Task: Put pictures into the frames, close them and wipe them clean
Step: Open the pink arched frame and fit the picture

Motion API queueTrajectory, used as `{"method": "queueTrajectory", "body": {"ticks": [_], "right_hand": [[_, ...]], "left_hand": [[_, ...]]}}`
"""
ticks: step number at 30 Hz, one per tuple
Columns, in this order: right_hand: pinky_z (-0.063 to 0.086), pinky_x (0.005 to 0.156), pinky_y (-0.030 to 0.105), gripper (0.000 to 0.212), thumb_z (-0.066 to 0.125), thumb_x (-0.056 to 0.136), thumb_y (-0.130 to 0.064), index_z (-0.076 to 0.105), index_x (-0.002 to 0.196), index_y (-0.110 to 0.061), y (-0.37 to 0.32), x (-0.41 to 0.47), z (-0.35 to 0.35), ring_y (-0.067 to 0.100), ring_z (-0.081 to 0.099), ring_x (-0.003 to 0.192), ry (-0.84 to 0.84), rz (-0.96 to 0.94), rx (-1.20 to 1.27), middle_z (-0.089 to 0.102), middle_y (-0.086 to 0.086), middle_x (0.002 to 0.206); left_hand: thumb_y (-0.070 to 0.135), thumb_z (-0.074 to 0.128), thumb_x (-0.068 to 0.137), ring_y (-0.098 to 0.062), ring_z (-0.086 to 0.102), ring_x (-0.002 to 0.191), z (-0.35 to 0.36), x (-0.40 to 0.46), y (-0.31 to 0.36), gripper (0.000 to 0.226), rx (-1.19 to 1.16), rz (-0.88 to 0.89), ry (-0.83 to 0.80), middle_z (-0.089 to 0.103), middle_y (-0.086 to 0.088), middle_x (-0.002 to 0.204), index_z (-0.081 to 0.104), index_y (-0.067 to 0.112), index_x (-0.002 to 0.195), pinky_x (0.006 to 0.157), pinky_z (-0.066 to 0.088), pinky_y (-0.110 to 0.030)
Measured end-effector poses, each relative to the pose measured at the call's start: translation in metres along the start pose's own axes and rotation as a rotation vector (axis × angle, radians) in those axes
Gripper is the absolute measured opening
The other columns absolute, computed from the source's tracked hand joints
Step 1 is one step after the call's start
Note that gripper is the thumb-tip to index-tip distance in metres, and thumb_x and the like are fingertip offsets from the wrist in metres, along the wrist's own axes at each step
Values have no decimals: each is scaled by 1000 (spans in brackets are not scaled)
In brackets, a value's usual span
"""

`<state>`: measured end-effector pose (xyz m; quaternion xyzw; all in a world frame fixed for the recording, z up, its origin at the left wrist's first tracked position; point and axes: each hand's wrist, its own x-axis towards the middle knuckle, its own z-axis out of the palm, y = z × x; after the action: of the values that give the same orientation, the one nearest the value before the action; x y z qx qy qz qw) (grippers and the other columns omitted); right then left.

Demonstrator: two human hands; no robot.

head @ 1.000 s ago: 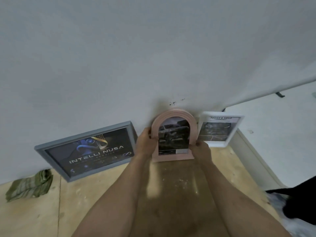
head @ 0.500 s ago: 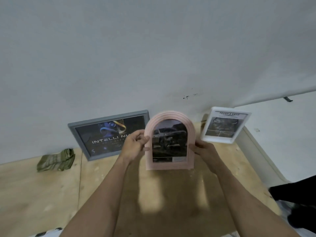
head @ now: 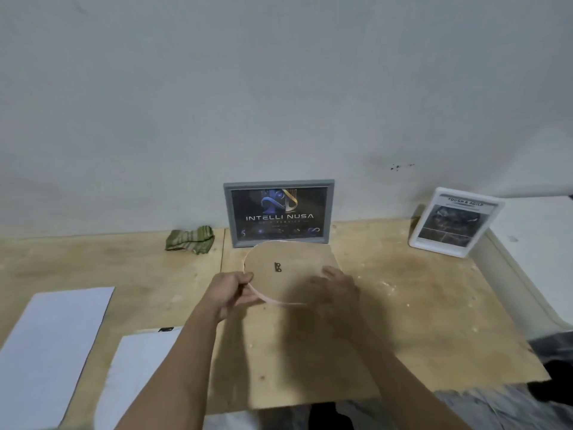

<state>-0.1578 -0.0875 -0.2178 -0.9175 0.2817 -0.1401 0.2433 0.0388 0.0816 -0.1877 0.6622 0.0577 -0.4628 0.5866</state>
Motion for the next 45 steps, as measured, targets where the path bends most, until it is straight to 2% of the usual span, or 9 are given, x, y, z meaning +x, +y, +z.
{"method": "queueTrajectory", "body": {"ticks": [3,6,11,15,21,30,33,36,45], "right_hand": [[40,102,44,38,50,90,-28,60,125,-17,3,-21,9,31,52,115,-74,516,217,53,12,129],[54,87,52,36,43,92,-37,64,113,-17,20,-34,34,27,65,92,-198,885,622,68,11,105],[50,91,52,32,42,101,-20,53,127,-4,17,-60,51,35,62,100,-263,1194,922,62,18,119],[45,63,34,26,39,103,-15,54,123,-9,9,-70,57,24,58,81,-291,1196,961,62,11,101],[49,67,39,30,38,102,-13,54,125,-4,10,-72,61,31,60,83,-228,1277,1107,65,16,101],[50,70,43,24,39,102,-13,57,116,-7,15,-65,59,31,59,79,-169,1326,1212,63,15,90],[52,76,46,26,39,102,-18,57,118,-8,19,-65,63,34,61,86,-163,1344,1182,65,18,99],[53,86,54,28,45,100,-23,61,118,-10,29,-64,68,36,65,95,-165,1307,1085,67,18,108],[55,85,46,25,47,97,-29,64,113,-20,28,-62,66,30,66,93,-156,1208,870,68,8,106]], "left_hand": [[5,53,98,-31,76,81,-38,-8,-44,27,-27,-21,-34,74,-22,95,63,-12,116,69,62,-41],[12,52,100,-31,73,93,-59,-20,-84,25,-36,-71,-101,73,-18,106,68,-2,113,84,61,-41],[26,52,101,-23,74,79,-69,-26,-126,27,-290,-222,-86,76,-11,95,70,7,106,71,60,-36],[28,45,103,-17,70,60,-66,-26,-139,30,-557,-309,-16,72,-2,67,67,10,95,59,58,-28],[28,45,102,-24,74,74,-54,-21,-140,34,-752,-303,-28,75,-6,80,72,8,99,85,51,-40],[30,42,104,-27,75,81,-45,-8,-131,36,-745,-279,-52,77,-9,88,71,8,105,75,60,-42],[23,45,103,-26,69,80,-44,-6,-130,27,-587,-216,9,74,-8,92,70,15,109,71,56,-37],[7,48,100,-20,51,56,-42,-7,-129,19,-259,-40,203,67,-7,73,67,11,104,49,39,-26],[8,71,85,-28,63,70,-31,2,-120,9,-10,-5,289,72,-8,70,72,-1,85,60,50,-32]]}}
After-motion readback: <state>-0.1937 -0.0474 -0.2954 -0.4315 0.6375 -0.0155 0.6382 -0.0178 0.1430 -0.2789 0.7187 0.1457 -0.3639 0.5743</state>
